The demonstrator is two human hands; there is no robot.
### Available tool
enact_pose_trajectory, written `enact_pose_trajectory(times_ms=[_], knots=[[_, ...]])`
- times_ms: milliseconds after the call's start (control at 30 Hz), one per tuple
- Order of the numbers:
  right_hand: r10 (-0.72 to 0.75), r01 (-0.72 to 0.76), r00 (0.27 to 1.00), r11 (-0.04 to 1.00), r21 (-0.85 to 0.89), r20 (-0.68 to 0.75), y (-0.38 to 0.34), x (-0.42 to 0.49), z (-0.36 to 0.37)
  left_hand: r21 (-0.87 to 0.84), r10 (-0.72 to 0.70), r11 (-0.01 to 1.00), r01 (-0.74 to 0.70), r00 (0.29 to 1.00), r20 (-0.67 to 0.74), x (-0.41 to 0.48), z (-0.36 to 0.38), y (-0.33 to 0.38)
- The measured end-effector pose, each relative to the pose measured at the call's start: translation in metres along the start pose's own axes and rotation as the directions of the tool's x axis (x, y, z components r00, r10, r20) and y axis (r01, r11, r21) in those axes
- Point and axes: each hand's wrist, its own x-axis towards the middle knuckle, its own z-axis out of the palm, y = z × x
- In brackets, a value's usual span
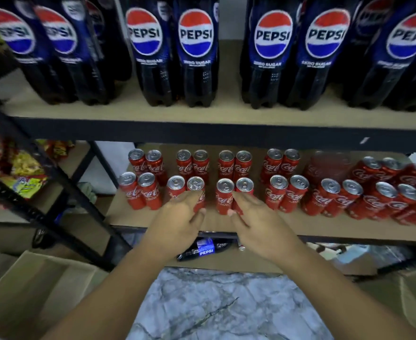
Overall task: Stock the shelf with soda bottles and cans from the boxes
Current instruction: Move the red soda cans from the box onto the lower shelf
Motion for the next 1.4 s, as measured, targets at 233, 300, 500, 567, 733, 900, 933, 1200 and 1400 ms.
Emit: enact_pose_trajectory(times_ms=[233, 300, 500, 567, 733, 900, 933, 1200, 1400], knots=[[0.108, -0.108, 0.994, 0.994, 0.014, 0.013, -0.061, -0.097, -0.009, -0.002, -0.01, 1.0, 0.01, 0.998, 0.064, -0.087, -0.037, 0.004], [0.138, -0.138, 0.99, 0.99, 0.006, 0.028, -0.084, -0.129, -0.014, 0.015, 0.014, 1.0, -0.015, 0.997, 0.082, -0.11, -0.048, 0.01], [0.198, -0.198, 0.98, 0.98, -0.003, -0.035, -0.116, -0.195, -0.02, 0.011, 0.107, 0.994, -0.109, 0.986, 0.124, -0.151, -0.072, 0.044], [0.212, -0.212, 0.976, 0.977, -0.007, -0.057, -0.12, -0.211, -0.023, 0.016, 0.132, 0.991, -0.135, 0.981, 0.145, -0.159, -0.073, 0.054], [0.241, -0.247, 0.964, 0.968, -0.038, -0.112, -0.123, -0.236, -0.034, -0.014, 0.244, 0.969, -0.245, 0.955, 0.166, -0.167, -0.076, 0.081], [0.297, -0.305, 0.941, 0.952, -0.023, -0.163, -0.112, -0.255, -0.042, 0.026, 0.31, 0.947, -0.322, 0.93, 0.199, -0.162, -0.074, 0.112], [0.305, -0.313, 0.936, 0.949, -0.019, -0.177, -0.108, -0.257, -0.043, 0.026, 0.326, 0.941, -0.338, 0.923, 0.203, -0.159, -0.071, 0.118], [0.362, -0.359, 0.908, 0.932, 0.052, -0.209, -0.055, -0.259, -0.051, -0.092, 0.301, 0.953, -0.287, 0.929, 0.218, -0.12, -0.027, 0.156], [0.33, -0.329, 0.93, 0.944, 0.033, -0.16, 0.016, -0.214, -0.075, -0.044, 0.215, 0.977, -0.21, 0.953, 0.212, -0.065, 0.01, 0.18]])
